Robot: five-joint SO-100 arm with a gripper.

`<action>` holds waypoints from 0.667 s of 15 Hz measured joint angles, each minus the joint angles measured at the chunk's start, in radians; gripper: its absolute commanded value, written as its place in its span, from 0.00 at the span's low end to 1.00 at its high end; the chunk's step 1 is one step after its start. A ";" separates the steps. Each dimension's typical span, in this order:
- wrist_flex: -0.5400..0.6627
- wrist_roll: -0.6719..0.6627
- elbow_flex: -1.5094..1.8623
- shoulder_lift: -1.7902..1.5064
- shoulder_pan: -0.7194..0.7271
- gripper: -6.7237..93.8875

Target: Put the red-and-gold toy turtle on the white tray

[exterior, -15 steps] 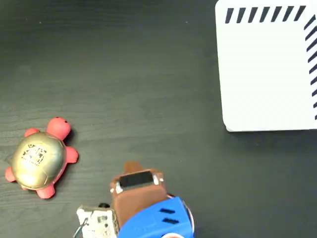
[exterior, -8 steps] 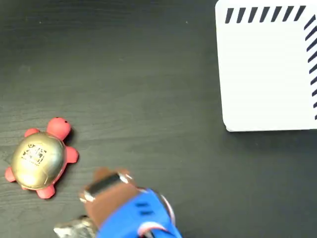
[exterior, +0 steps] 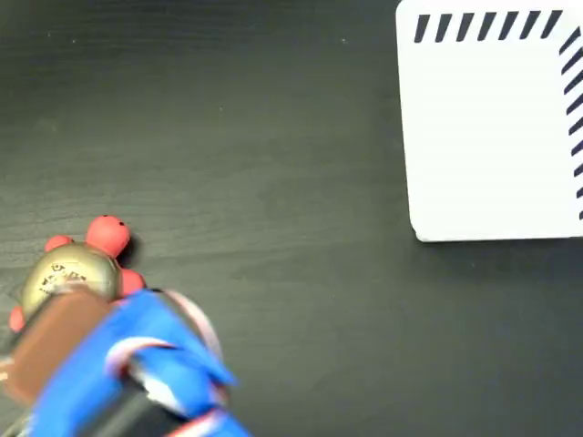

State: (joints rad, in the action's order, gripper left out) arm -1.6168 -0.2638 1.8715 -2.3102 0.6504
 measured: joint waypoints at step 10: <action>-0.138 -0.291 -0.249 0.583 -0.064 0.07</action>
State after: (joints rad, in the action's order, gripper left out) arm -1.7549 -0.5553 1.6230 -1.7273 0.5860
